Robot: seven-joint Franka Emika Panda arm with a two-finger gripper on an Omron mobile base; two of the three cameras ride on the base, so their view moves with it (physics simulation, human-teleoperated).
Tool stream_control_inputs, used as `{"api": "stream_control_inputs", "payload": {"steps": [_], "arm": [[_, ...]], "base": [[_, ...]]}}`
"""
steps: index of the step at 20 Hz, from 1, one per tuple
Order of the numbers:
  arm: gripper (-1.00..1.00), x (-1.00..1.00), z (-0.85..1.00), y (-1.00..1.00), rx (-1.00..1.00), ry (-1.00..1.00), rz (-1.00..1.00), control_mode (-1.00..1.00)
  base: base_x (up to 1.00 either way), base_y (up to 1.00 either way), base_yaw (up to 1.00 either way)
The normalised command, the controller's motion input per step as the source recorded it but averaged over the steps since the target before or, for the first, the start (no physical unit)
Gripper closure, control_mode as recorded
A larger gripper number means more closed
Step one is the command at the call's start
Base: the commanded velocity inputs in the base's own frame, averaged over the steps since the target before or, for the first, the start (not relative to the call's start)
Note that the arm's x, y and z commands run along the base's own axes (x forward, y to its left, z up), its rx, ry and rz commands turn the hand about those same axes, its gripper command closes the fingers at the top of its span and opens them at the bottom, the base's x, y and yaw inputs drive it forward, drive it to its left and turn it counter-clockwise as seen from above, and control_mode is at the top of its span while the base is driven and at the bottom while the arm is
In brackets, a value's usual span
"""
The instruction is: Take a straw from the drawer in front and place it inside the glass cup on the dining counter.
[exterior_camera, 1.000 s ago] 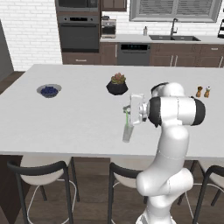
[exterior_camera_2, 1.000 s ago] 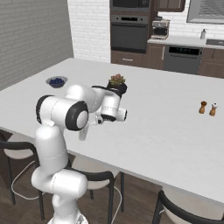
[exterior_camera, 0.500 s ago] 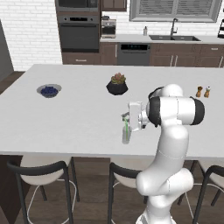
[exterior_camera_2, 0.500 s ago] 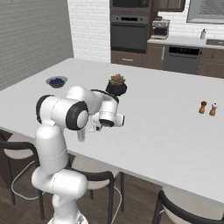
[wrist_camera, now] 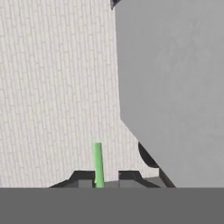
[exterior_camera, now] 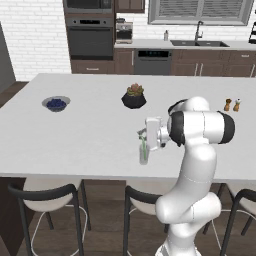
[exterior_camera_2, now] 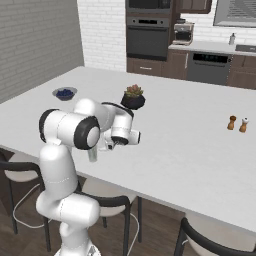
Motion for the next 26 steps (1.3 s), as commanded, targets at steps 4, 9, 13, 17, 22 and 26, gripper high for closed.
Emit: {"api": "stream_control_inputs", "payload": {"steps": [4,9,13,17,22,26], "arm": [[-1.0,0.0,0.0,0.0,0.0,-0.09,0.01,-1.0],[-1.0,0.0,0.0,-0.01,-0.07,-0.05,0.0,-1.0],[-1.0,0.0,0.1,-0.01,-0.29,0.0,0.0,-1.0],[-1.0,0.0,0.8,-0.15,-0.3,-0.16,-0.01,-1.0],[-1.0,-0.15,0.94,0.0,-0.48,-0.48,0.0,-1.0],[-1.0,-0.96,0.06,0.03,-0.95,-0.6,0.0,-1.0]], "base": [[0.0,0.0,0.0],[0.0,0.0,0.0],[0.0,0.0,0.0],[0.0,0.0,0.0],[0.0,0.0,0.0],[0.0,0.0,0.0]]}}
